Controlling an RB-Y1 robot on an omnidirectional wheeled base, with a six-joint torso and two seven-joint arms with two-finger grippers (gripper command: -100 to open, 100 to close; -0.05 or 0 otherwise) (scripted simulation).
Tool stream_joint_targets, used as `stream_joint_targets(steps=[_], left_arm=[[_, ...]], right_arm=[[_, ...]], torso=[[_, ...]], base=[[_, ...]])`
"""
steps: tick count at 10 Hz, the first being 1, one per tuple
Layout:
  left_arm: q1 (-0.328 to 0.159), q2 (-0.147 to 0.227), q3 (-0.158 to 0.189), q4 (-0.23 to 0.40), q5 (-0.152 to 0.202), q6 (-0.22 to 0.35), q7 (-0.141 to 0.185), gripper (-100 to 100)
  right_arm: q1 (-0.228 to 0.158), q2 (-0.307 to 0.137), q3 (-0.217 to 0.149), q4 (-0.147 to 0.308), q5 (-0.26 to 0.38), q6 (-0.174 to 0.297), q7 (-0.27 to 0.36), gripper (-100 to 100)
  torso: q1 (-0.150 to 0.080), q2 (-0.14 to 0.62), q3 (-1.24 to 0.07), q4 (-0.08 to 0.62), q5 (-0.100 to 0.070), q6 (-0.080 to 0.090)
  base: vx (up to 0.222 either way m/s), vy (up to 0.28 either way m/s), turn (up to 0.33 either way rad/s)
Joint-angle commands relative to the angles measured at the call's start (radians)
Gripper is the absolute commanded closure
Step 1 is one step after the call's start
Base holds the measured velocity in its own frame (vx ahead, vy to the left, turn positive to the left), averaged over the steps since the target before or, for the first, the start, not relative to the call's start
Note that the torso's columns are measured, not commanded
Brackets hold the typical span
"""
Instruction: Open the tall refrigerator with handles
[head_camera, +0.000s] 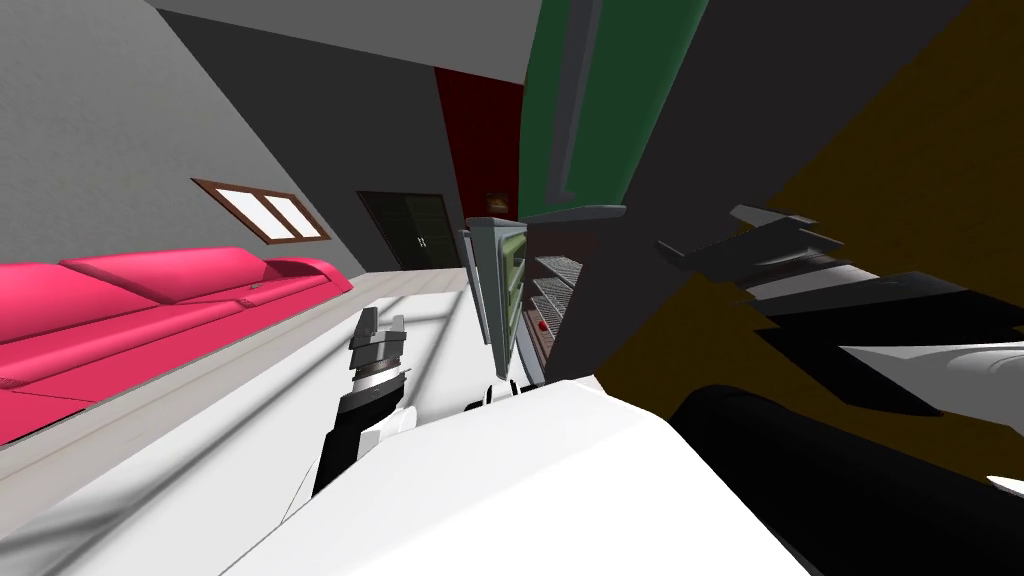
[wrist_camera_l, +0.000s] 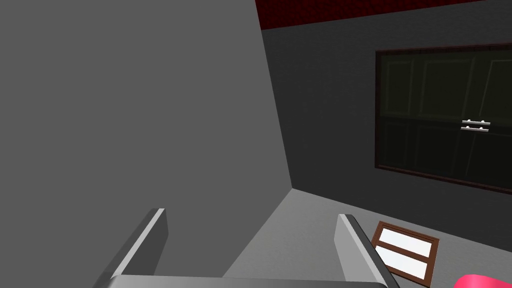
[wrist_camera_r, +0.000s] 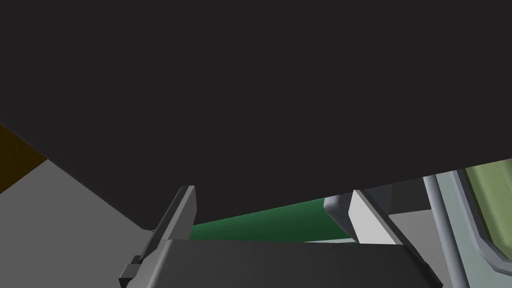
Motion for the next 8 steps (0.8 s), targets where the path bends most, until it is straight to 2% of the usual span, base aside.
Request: stream_joint_targets(steps=[1, 3, 5, 8], left_arm=[[0.000, 0.000, 0.000, 0.000, 0.000, 0.000, 0.000, 0], [0.000, 0.000, 0.000, 0.000, 0.000, 0.000, 0.000, 0], [0.000, 0.000, 0.000, 0.000, 0.000, 0.000, 0.000, 0], [0.000, 0.000, 0.000, 0.000, 0.000, 0.000, 0.000, 0]], right_arm=[[0.011, -0.017, -0.041, -0.010, 0.021, 0.006, 0.000, -100], [0.021, -0.032, -0.078, -0.020, 0.041, 0.011, 0.000, -100], [0.029, -0.045, -0.107, -0.033, 0.057, 0.014, 0.001, -100], [0.044, -0.069, -0.164, -0.047, 0.088, 0.022, 0.002, -100]], torso=[[0.002, -0.002, -0.001, -0.001, 0.000, -0.001], [0.002, -0.003, -0.002, -0.001, 0.001, 0.000], [0.003, -0.004, -0.005, -0.001, 0.004, -0.005], [0.009, -0.010, -0.008, -0.004, 0.005, -0.005]], base=[[0.158, 0.093, 0.165], [0.132, 0.092, -0.003], [0.054, 0.046, 0.012], [0.070, 0.057, 0.050]])
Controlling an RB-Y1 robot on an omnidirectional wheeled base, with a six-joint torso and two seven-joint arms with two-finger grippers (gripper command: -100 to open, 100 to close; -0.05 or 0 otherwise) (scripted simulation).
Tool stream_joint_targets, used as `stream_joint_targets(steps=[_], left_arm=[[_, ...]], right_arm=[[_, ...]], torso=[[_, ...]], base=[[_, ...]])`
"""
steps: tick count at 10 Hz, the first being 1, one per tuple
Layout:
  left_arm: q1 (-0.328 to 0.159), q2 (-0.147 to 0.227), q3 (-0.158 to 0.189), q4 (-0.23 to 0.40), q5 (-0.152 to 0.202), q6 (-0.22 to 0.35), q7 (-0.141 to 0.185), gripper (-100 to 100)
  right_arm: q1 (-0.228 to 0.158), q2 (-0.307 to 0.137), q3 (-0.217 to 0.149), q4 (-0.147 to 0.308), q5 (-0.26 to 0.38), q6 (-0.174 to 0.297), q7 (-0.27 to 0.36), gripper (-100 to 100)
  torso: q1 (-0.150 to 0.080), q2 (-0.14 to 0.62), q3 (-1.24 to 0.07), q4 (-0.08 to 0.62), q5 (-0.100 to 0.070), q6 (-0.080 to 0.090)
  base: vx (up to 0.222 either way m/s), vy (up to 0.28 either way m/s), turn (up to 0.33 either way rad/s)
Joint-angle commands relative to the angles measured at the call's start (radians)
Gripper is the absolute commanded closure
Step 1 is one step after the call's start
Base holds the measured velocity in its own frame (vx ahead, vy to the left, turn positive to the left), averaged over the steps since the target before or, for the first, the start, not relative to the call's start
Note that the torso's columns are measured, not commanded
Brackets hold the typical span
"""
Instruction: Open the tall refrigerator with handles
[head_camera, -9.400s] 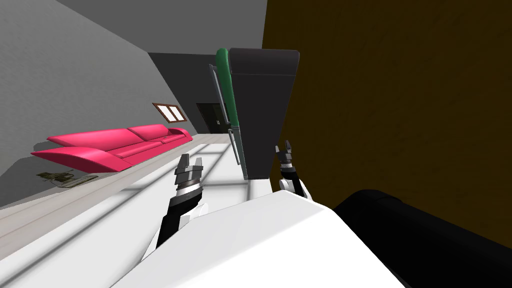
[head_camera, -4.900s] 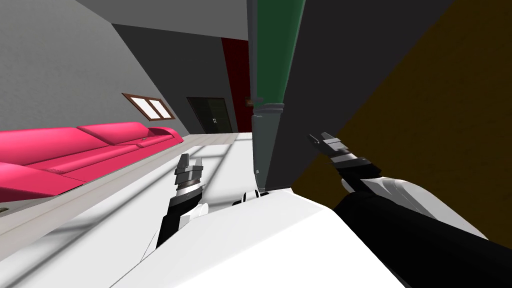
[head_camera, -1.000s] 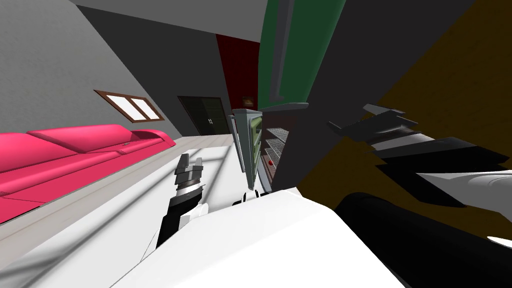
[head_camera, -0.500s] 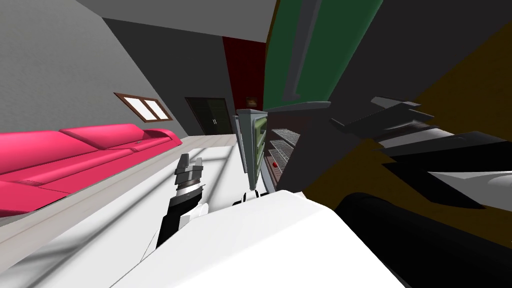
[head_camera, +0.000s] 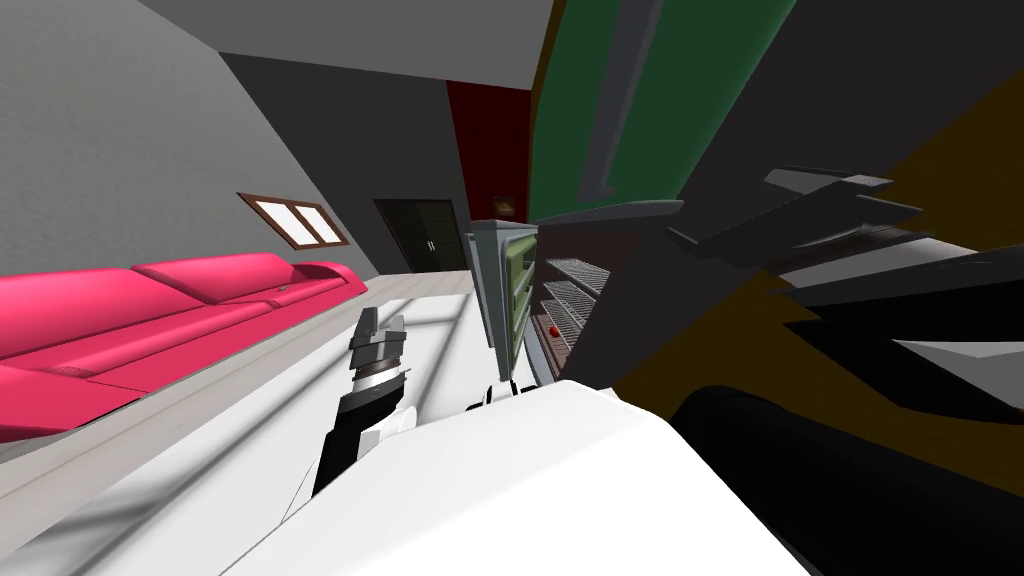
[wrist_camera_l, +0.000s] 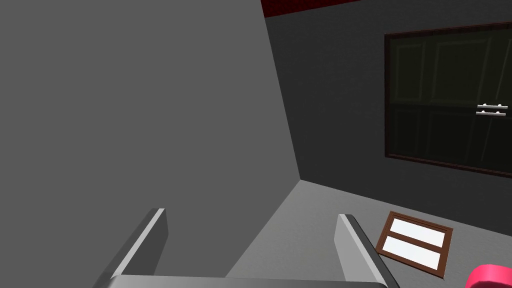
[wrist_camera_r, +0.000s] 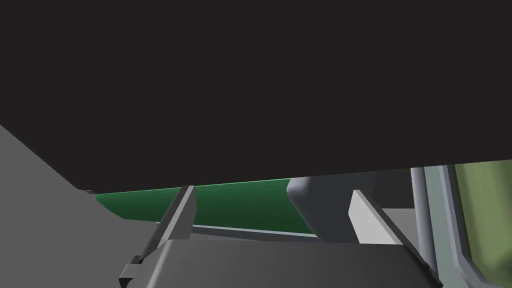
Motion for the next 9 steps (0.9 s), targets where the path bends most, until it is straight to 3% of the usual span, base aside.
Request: stream_joint_targets(steps=[1, 7, 9], left_arm=[[0.000, 0.000, 0.000, 0.000, 0.000, 0.000, 0.000, 0], [0.000, 0.000, 0.000, 0.000, 0.000, 0.000, 0.000, 0], [0.000, 0.000, 0.000, 0.000, 0.000, 0.000, 0.000, 0]], right_arm=[[0.015, -0.033, -0.054, -0.004, 0.029, 0.012, -0.001, -100], [0.049, -0.083, -0.169, -0.029, 0.094, 0.025, 0.002, -100], [0.049, -0.083, -0.169, -0.029, 0.094, 0.025, 0.002, -100]], torso=[[-0.002, 0.002, 0.002, 0.001, -0.002, 0.003], [0.003, -0.001, -0.008, 0.003, 0.009, -0.003], [0.005, -0.004, -0.010, 0.001, 0.010, -0.004]], base=[[0.108, 0.099, 0.045], [0.073, 0.079, 0.020], [0.029, 0.026, -0.002]])
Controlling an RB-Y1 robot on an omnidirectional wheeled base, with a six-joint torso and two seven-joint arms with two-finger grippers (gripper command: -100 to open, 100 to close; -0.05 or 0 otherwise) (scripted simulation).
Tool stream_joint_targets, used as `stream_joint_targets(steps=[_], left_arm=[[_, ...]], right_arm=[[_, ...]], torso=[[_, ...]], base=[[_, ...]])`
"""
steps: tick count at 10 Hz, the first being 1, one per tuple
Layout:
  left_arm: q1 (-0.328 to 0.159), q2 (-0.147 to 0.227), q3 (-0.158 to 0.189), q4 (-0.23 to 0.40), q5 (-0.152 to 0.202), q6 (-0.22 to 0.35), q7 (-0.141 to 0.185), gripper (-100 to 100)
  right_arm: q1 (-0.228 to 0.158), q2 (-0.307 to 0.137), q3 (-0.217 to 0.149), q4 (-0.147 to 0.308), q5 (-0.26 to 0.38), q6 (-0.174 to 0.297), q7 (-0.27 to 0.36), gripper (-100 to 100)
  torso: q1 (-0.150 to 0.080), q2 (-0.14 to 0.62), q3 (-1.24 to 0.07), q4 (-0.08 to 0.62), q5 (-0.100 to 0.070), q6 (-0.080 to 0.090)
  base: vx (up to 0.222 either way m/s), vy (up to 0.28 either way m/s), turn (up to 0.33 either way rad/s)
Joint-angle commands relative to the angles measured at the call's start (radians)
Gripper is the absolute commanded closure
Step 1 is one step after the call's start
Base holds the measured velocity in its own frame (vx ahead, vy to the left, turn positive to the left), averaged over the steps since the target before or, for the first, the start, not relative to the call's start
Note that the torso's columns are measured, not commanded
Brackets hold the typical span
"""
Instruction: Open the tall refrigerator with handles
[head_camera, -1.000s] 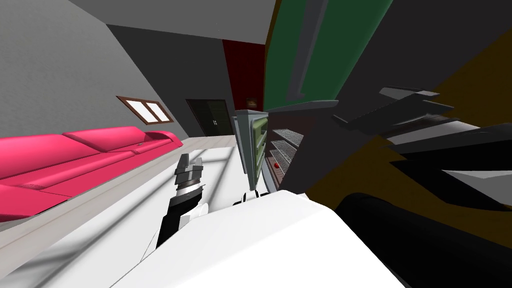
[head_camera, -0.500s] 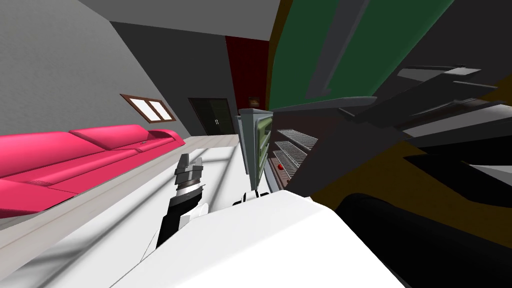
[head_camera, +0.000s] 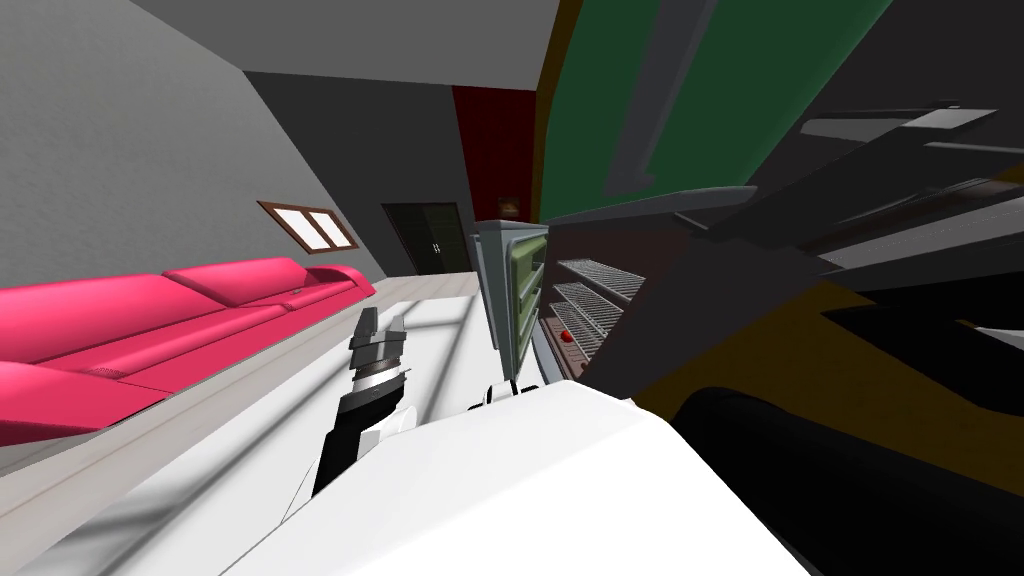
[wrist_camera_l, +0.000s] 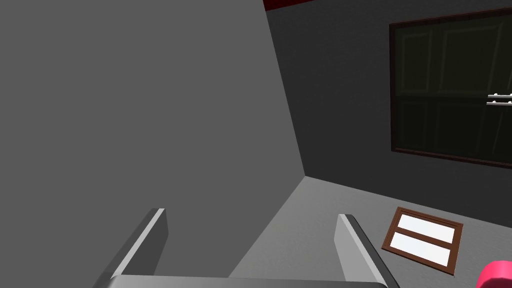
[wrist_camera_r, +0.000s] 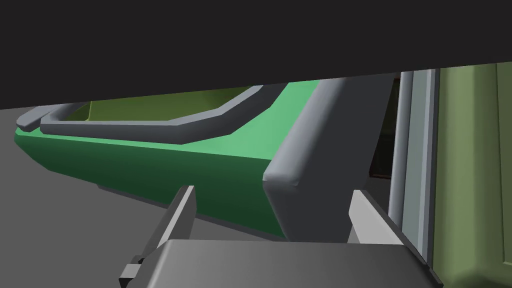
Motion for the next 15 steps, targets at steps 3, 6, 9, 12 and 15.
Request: stream_joint_targets(steps=[3, 6, 9, 12, 15], left_arm=[[0.000, 0.000, 0.000, 0.000, 0.000, 0.000, 0.000, 0], [0.000, 0.000, 0.000, 0.000, 0.000, 0.000, 0.000, 0], [0.000, 0.000, 0.000, 0.000, 0.000, 0.000, 0.000, 0], [0.000, 0.000, 0.000, 0.000, 0.000, 0.000, 0.000, 0], [0.000, 0.000, 0.000, 0.000, 0.000, 0.000, 0.000, 0]], right_arm=[[0.041, -0.031, -0.032, 0.004, -0.001, 0.014, -0.027, -100], [0.055, -0.031, -0.025, 0.000, -0.003, -0.006, -0.031, 100], [0.083, -0.005, -0.033, 0.016, 0.009, 0.004, -0.027, 100], [0.110, 0.018, -0.042, 0.033, 0.022, 0.016, -0.023, 100], [0.136, 0.042, -0.051, 0.050, 0.034, 0.028, -0.018, 100]], torso=[[0.000, 0.001, 0.001, 0.000, -0.002, 0.001], [-0.005, -0.003, 0.000, -0.003, -0.005, 0.000], [-0.002, -0.002, 0.005, -0.004, -0.008, 0.002], [-0.008, -0.004, 0.000, -0.006, -0.008, -0.001], [-0.009, -0.008, -0.002, -0.007, -0.009, 0.000]], base=[[0.006, 0.009, -0.023], [0.015, -0.001, -0.044], [0.085, 0.178, -0.077], [0.143, 0.292, -0.078], [0.170, 0.305, -0.085]])
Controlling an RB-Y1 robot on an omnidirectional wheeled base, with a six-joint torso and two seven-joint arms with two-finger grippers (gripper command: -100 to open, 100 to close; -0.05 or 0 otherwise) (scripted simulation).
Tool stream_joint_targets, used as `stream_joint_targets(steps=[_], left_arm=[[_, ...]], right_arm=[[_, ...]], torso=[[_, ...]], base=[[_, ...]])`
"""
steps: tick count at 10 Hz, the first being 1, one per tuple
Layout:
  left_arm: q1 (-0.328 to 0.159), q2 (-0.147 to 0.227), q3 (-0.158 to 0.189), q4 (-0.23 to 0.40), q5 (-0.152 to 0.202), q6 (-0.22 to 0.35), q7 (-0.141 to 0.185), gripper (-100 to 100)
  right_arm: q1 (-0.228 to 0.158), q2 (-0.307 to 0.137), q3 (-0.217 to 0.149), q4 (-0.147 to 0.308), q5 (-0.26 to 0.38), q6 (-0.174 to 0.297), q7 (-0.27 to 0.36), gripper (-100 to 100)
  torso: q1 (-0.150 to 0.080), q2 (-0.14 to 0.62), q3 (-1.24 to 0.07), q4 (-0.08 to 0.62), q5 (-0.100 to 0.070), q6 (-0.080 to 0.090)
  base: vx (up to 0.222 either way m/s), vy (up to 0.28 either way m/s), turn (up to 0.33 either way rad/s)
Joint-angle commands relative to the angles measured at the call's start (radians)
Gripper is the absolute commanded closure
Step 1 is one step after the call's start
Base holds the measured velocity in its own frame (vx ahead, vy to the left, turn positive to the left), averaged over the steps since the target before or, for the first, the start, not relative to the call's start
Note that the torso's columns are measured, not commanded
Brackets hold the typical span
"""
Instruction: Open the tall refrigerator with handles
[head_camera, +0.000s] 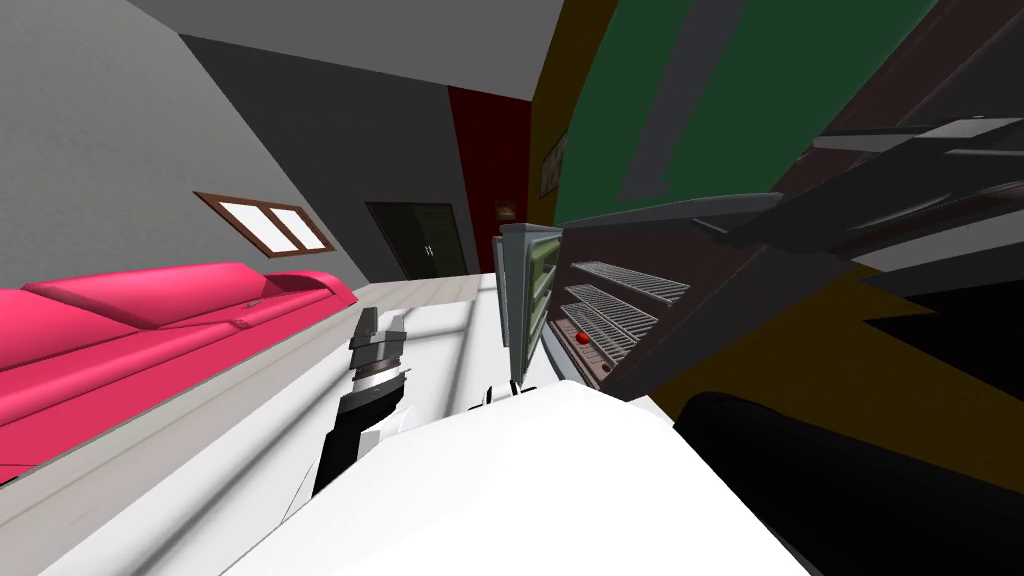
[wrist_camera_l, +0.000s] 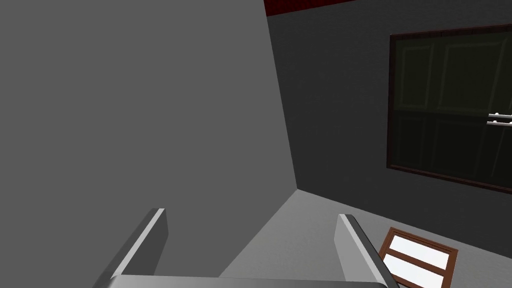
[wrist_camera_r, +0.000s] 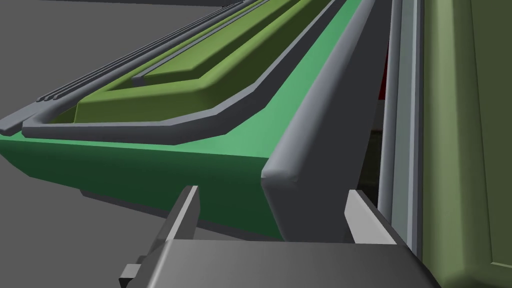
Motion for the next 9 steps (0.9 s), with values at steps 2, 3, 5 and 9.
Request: stream_joint_targets(steps=[2, 3, 5, 9], left_arm=[[0.000, 0.000, 0.000, 0.000, 0.000, 0.000, 0.000, 0], [0.000, 0.000, 0.000, 0.000, 0.000, 0.000, 0.000, 0], [0.000, 0.000, 0.000, 0.000, 0.000, 0.000, 0.000, 0], [0.000, 0.000, 0.000, 0.000, 0.000, 0.000, 0.000, 0]], right_arm=[[0.030, 0.029, -0.016, 0.025, 0.015, 0.022, 0.006, 100], [0.043, 0.041, -0.020, 0.033, 0.021, 0.028, 0.008, 100], [0.056, 0.052, -0.025, 0.042, 0.027, 0.034, 0.010, 100], [0.074, 0.083, -0.026, 0.054, 0.034, 0.033, 0.020, 100]], torso=[[-0.002, 0.003, 0.000, 0.000, 0.000, -0.002], [0.000, 0.004, 0.002, 0.001, 0.000, 0.001], [-0.002, 0.006, 0.003, 0.002, 0.000, 0.000], [-0.001, 0.006, 0.007, 0.003, -0.004, 0.004]], base=[[0.105, 0.300, -0.065], [0.179, 0.325, -0.096], [0.156, 0.291, -0.054], [0.164, 0.206, -0.086]])
